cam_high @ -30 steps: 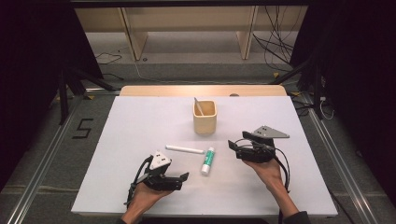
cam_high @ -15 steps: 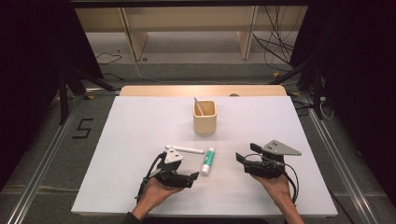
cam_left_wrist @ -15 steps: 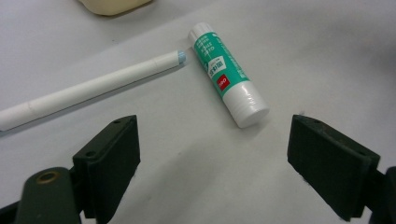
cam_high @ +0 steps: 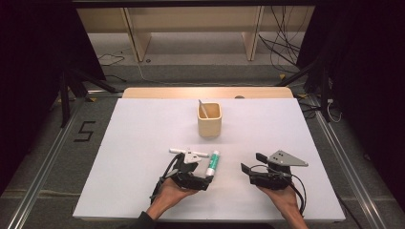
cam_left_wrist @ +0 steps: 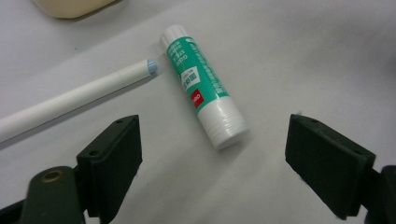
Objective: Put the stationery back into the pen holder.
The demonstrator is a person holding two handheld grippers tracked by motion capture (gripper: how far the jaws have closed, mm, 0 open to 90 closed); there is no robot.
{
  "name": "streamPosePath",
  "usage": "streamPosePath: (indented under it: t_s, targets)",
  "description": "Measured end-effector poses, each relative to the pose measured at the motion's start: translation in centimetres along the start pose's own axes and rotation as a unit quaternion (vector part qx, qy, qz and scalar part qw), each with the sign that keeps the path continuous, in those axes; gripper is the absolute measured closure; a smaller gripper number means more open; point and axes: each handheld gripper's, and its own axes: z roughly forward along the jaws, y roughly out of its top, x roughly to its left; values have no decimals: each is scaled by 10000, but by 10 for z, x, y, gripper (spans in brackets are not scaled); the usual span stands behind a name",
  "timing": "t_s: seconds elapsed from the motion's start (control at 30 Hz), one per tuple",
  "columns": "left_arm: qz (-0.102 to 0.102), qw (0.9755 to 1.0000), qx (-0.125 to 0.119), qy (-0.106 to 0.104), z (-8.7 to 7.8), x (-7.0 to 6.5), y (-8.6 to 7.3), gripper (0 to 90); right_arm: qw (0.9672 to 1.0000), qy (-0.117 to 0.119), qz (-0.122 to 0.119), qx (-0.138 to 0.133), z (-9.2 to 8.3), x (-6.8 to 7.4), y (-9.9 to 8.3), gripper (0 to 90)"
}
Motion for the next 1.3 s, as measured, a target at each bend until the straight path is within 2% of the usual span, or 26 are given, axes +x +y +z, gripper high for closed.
streamPosePath:
  t_s: [0.13, 0.33, 0.63, 0.8, 1.0, 1.3]
  targets:
    - [-25, 10000, 49, 2, 5, -4, 4, 204, 10000, 12, 22, -34, -4, 1, -2, 292]
    - [83, 9998, 187, 63, 12, -4, 7, 235, 10000, 45, 1, -43, -7, 4, -5, 288]
    - [256, 9991, 276, 213, 20, -8, 14, 327, 9999, 129, 1, -19, -7, 8, -7, 288]
    - [238, 9988, 316, 301, 26, -10, 16, 385, 9999, 145, 3, -21, -8, 9, -7, 289]
    - [256, 9981, 387, 398, 33, -14, 18, 415, 9998, 185, -11, -25, -8, 10, -7, 289]
    - [253, 9973, 561, 413, 43, -14, 15, 488, 9998, 197, -35, -47, -10, 11, -7, 292]
